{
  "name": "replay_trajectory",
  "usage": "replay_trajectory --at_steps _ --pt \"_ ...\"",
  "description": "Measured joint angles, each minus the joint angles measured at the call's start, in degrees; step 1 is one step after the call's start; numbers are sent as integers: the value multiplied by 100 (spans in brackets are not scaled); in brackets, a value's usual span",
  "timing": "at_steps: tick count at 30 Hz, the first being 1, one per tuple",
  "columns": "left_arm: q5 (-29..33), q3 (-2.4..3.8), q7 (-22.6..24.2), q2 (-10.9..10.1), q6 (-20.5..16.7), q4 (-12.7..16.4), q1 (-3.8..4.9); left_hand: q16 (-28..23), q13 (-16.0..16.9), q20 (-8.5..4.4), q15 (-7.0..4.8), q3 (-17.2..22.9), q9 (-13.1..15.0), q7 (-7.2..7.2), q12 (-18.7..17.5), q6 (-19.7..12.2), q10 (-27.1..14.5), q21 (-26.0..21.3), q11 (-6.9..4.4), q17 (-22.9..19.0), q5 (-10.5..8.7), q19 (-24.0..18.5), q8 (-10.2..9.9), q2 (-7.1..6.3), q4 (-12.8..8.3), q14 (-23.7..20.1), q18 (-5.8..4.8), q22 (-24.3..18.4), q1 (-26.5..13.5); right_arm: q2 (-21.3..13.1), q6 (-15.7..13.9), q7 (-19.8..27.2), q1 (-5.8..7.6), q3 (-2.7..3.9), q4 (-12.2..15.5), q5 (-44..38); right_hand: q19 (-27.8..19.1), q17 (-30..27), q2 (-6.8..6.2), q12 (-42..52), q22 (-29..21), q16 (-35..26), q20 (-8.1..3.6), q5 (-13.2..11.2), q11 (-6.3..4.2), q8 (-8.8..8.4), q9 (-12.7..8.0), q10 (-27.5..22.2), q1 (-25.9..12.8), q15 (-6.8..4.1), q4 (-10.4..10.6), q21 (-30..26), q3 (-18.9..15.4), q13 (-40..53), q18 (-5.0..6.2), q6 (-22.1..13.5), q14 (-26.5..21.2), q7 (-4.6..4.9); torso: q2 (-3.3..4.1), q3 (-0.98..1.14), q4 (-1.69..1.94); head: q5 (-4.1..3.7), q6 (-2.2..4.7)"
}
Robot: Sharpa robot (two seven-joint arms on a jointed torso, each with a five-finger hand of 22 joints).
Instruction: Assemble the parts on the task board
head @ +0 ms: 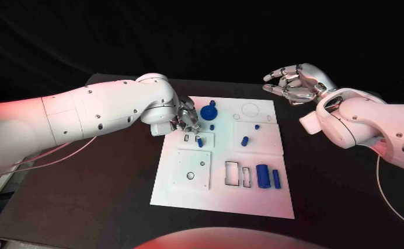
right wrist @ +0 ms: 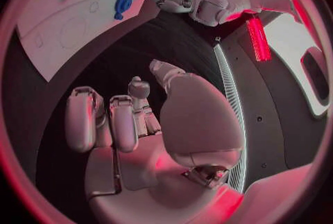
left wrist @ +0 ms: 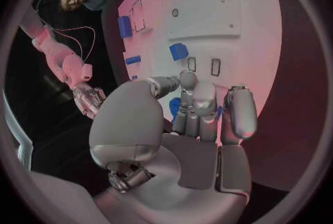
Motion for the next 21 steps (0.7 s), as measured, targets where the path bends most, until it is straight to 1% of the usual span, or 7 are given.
replay_trajectory --at_steps 6,10,13,16,17,19,21 --pt "-11 3 48 -145 -54 75 -19 -9 -304 -23 0 -516 -16 35 -272 -26 -245 -32 65 0 0 -31 -127 -231 160 0 1 -86 -330 -10 7 -6 -6 -2 -1 0 0 0 0 0 -1 0 0 0 0 0 0 0 0 0 0 0 0 0 0 0 0 0 -1 -3 -2 -4 -1" --pt "-59 24 246 -308 -143 193 -26 -176 -651 88 151 -1003 -294 291 -733 -454 -797 -240 280 -90 0 -331 -559 -394 171 -84 2 -462 -278 -26 13 -12 -11 -4 -1 0 0 0 0 0 -1 0 0 0 0 -1 -1 0 0 0 0 0 0 0 0 0 0 0 -1 -3 -5 -12 -1" --pt "-131 38 514 -443 -236 290 -26 -233 -754 174 220 -1209 -423 387 -857 -568 -951 -358 364 -148 0 -468 -701 -452 144 -153 1 -668 -115 -40 18 -16 -15 -6 0 0 0 -1 0 0 -1 0 0 0 0 -1 0 0 0 0 1 0 -1 -3 0 0 0 0 -2 -3 -4 -19 -2" --pt "-211 44 836 -542 -336 381 -26 -431 -890 217 306 -1319 -565 425 -1019 -726 -1152 -563 413 -297 0 -736 -839 -454 47 -245 97 -1035 203 -48 23 -19 -17 -6 3 0 0 -1 0 1 -1 0 0 0 0 -1 -1 0 0 0 16 0 -16 -11 0 0 0 0 -2 -3 -2 -20 -2" --pt "-244 45 946 -571 -366 414 -26 -588 -977 242 328 -1362 -650 464 -1119 -765 -1276 -747 451 -424 0 -971 -902 -449 4 -377 205 -1350 343 -50 24 -19 -18 -6 3 0 0 -1 0 1 -1 0 0 0 0 -1 -1 0 0 0 16 0 -16 -11 0 0 0 0 -2 -2 -2 -20 -2" --pt "-348 45 1203 -631 -435 486 -28 -780 -1092 286 365 -1407 -763 483 -1233 -785 -1400 -969 490 -572 0 -1215 -971 -438 -41 -538 276 -1693 532 -55 26 -21 -21 -8 6 0 0 -1 0 1 -2 0 0 0 0 -1 -1 0 0 0 16 0 -16 -11 0 0 0 0 -2 -2 1 -20 4" --pt "-443 43 1382 -669 -480 529 -30 -878 -1157 305 379 -1434 -828 483 -1291 -785 -1470 -1093 502 -650 0 -1348 -1019 -441 -69 -628 275 -1881 614 -58 27 -22 -22 -8 7 0 0 -1 0 1 -2 0 0 0 0 -1 -1 0 0 0 16 0 -16 -11 0 0 0 0 -2 -3 1 -20 7"
